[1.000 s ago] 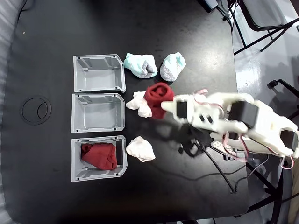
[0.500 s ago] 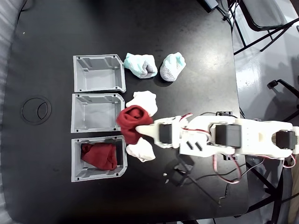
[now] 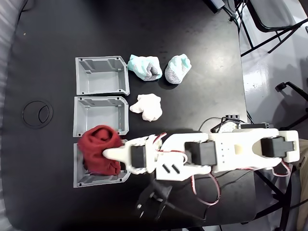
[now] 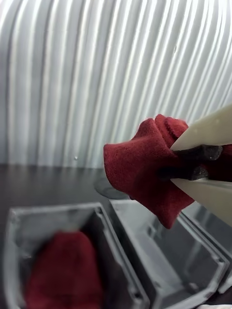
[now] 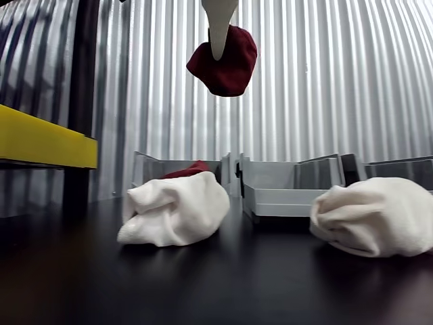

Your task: Put the sock in the container

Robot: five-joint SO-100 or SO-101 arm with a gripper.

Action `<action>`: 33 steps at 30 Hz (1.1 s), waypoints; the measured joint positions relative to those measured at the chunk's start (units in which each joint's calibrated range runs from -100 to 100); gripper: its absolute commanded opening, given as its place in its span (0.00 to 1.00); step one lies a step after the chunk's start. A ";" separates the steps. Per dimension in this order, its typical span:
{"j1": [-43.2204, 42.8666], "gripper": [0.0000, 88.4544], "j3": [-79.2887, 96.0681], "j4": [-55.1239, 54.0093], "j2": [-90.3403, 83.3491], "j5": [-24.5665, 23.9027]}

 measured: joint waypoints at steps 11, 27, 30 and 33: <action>-7.94 0.01 -4.59 0.00 6.28 -1.41; -4.66 0.01 -4.59 0.00 13.14 -1.41; -5.50 0.02 -4.59 0.00 13.14 -1.41; -5.71 0.02 -4.59 0.00 13.14 -1.41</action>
